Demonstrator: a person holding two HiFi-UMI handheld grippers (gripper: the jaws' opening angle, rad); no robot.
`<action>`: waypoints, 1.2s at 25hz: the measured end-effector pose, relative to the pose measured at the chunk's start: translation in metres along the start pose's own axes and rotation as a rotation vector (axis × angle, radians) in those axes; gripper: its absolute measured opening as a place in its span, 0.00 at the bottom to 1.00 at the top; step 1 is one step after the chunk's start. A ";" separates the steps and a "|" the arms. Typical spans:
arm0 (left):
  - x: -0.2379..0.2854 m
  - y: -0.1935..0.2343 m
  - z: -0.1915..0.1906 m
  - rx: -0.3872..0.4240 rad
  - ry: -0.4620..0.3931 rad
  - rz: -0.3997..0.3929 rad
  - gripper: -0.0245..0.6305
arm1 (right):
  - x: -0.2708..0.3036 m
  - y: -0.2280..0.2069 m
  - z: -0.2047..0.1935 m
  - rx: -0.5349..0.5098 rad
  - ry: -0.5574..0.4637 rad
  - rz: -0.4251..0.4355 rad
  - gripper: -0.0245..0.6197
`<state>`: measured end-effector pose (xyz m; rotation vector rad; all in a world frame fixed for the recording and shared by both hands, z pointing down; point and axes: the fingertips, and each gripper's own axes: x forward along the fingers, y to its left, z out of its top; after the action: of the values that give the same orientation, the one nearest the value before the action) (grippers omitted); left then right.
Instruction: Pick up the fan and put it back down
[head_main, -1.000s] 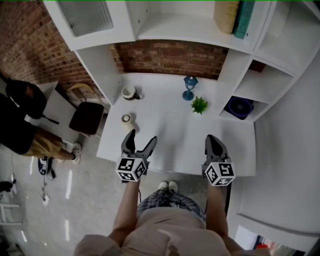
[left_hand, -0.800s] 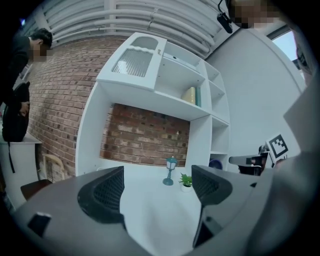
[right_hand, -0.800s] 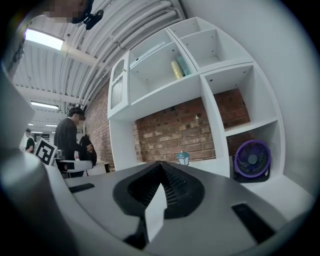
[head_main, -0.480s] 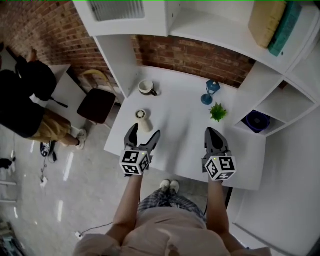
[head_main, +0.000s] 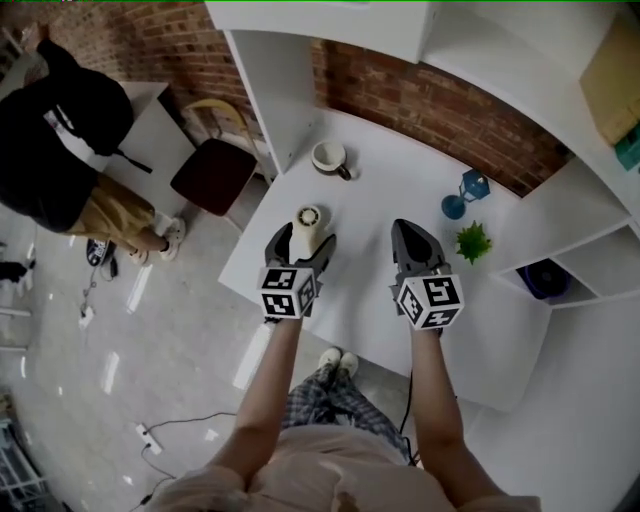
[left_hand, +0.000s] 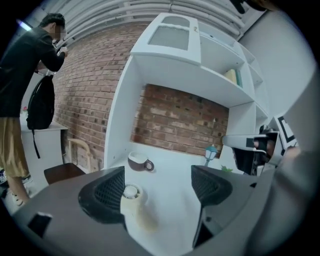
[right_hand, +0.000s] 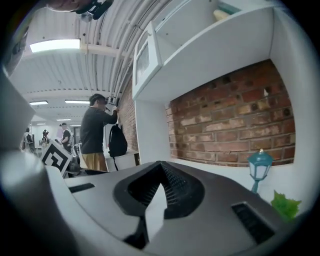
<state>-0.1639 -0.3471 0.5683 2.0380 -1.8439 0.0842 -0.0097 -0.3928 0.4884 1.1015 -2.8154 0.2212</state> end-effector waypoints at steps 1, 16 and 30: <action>0.007 0.006 -0.007 -0.006 0.015 0.017 0.65 | 0.012 0.001 -0.007 -0.003 0.014 0.017 0.06; 0.067 0.048 -0.100 -0.100 0.271 0.279 0.65 | 0.082 0.000 -0.098 -0.023 0.215 0.120 0.06; 0.080 0.060 -0.129 -0.049 0.450 0.408 0.42 | 0.080 -0.012 -0.126 0.008 0.266 0.116 0.06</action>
<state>-0.1840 -0.3844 0.7262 1.4298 -1.9004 0.5535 -0.0540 -0.4330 0.6259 0.8400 -2.6424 0.3606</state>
